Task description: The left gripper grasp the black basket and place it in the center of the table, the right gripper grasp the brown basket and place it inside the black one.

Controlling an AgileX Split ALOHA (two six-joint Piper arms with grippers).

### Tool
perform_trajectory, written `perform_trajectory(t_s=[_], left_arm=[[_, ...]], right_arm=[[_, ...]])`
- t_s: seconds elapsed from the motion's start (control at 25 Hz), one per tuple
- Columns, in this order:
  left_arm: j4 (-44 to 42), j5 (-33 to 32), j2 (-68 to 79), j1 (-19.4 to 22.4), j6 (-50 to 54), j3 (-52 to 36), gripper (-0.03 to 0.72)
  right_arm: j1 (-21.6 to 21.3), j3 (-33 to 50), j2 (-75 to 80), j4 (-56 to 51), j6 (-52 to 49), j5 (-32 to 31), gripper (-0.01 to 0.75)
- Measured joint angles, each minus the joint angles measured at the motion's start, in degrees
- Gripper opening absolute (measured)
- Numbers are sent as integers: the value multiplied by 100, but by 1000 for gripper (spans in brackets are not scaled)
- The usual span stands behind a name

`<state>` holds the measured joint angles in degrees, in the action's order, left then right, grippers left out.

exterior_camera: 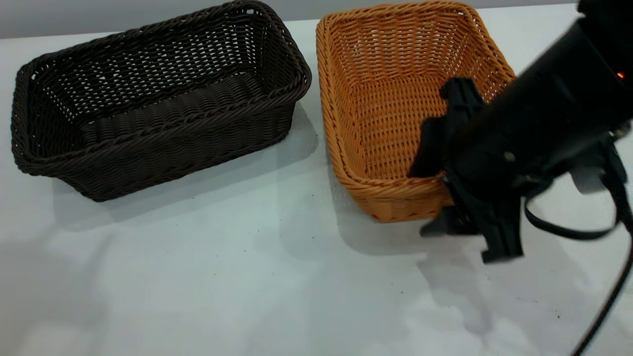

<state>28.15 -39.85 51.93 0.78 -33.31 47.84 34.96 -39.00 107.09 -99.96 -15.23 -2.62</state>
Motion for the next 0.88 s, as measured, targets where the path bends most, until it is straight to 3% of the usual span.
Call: perform_trajectory(t_s=[0.64,0.88], left_arm=[[0,-5,0,0,5,0,479],[-6,-5,0,0,5,0,479]], right_arm=[[0,-197,121,0,432,-184,473],[-6,-197,121,0,456,-196,374]])
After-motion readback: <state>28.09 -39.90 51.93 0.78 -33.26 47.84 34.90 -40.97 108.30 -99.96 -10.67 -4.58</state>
